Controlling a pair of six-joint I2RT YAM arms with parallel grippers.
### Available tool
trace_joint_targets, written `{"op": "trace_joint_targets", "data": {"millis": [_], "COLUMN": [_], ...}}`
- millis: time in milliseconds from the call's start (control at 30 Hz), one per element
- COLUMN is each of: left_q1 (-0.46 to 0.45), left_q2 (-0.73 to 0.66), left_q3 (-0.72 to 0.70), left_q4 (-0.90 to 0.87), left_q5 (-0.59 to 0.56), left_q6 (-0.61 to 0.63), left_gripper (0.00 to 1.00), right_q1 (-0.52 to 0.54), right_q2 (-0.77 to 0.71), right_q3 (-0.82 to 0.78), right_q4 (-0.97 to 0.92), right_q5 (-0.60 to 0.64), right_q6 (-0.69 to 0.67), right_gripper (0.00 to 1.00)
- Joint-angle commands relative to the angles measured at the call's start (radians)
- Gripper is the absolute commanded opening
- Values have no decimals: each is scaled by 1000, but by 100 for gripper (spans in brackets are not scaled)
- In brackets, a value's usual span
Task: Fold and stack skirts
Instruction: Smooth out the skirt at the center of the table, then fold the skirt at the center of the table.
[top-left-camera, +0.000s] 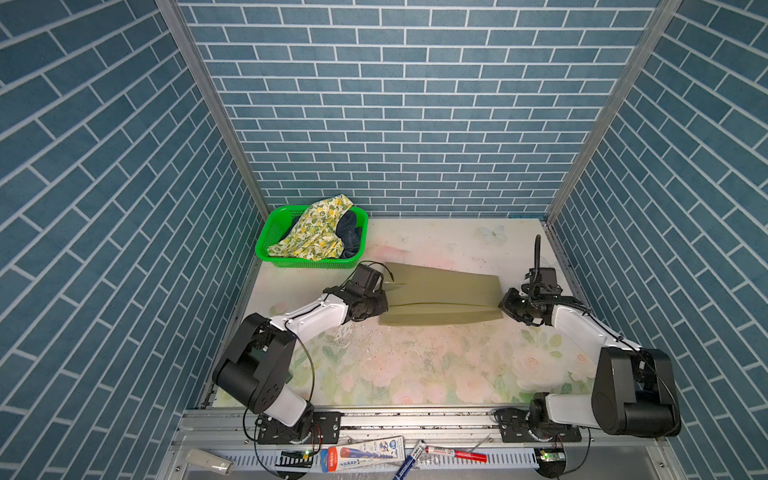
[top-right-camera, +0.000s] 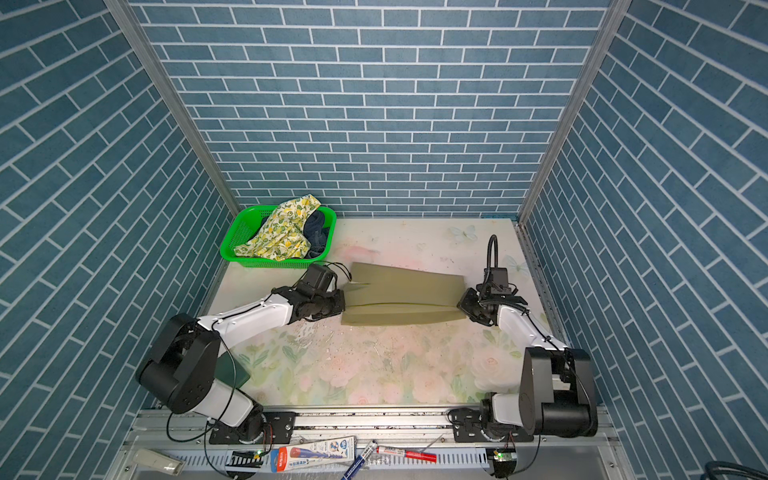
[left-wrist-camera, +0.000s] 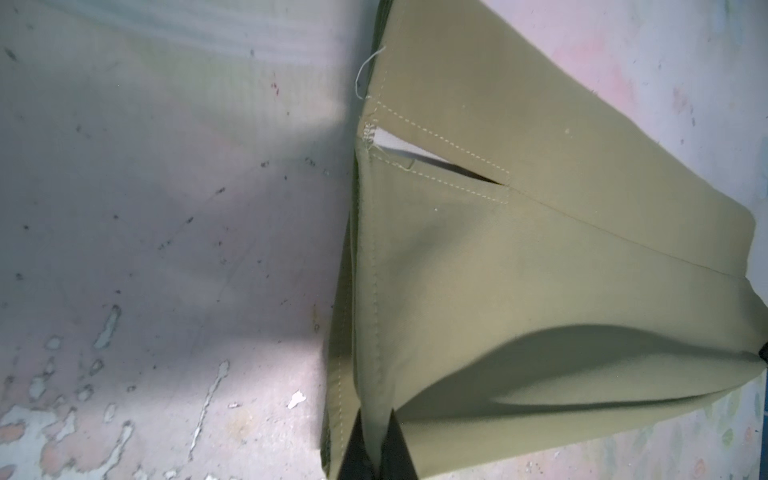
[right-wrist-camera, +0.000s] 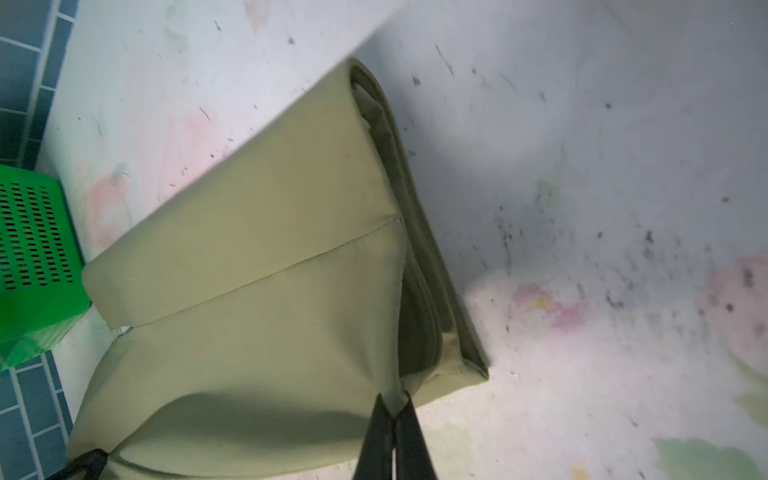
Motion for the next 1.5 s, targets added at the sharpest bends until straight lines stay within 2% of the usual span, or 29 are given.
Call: {"op": "trace_joint_targets", "data": {"millis": [0, 67, 133, 200, 300, 400, 667, 833, 1000, 1267, 1400, 1467], "left_q1": [18, 18, 16, 16, 17, 17, 18, 18, 19, 17, 18, 17], "left_q2": [14, 12, -5, -30, -52, -31, 155, 280, 359, 443, 459, 466], "left_q3": [-45, -62, -70, -65, -36, 16, 187, 271, 328, 400, 411, 417], "left_q4": [13, 27, 27, 10, -34, -77, -152, -166, -187, -233, -235, -235], "left_q5": [-18, -9, -12, -29, -66, -82, -102, -99, -122, -125, -123, -117], "left_q6": [-10, -13, -5, 12, 58, 109, 248, 282, 288, 287, 287, 287], "left_gripper": [19, 40, 61, 72, 83, 85, 86, 84, 78, 52, 39, 35], "right_q1": [-4, -5, -6, -8, -15, -35, -95, -101, -101, -99, -91, -84], "right_q2": [4, 16, 14, 5, 10, 42, 179, 236, 288, 410, 420, 420], "right_q3": [-31, -24, -5, 16, 55, 85, 125, 130, 140, 170, 172, 180], "right_q4": [-6, -25, -44, -55, -65, -53, 30, 66, 67, 87, 87, 77], "right_q5": [38, 44, 56, 66, 64, 35, -64, -86, -74, -93, -92, -97], "right_q6": [-16, -29, -36, -40, -51, -57, -84, -79, -88, -93, -99, -103], "right_gripper": [0, 18, 40, 53, 66, 68, 67, 63, 58, 47, 41, 39]}}
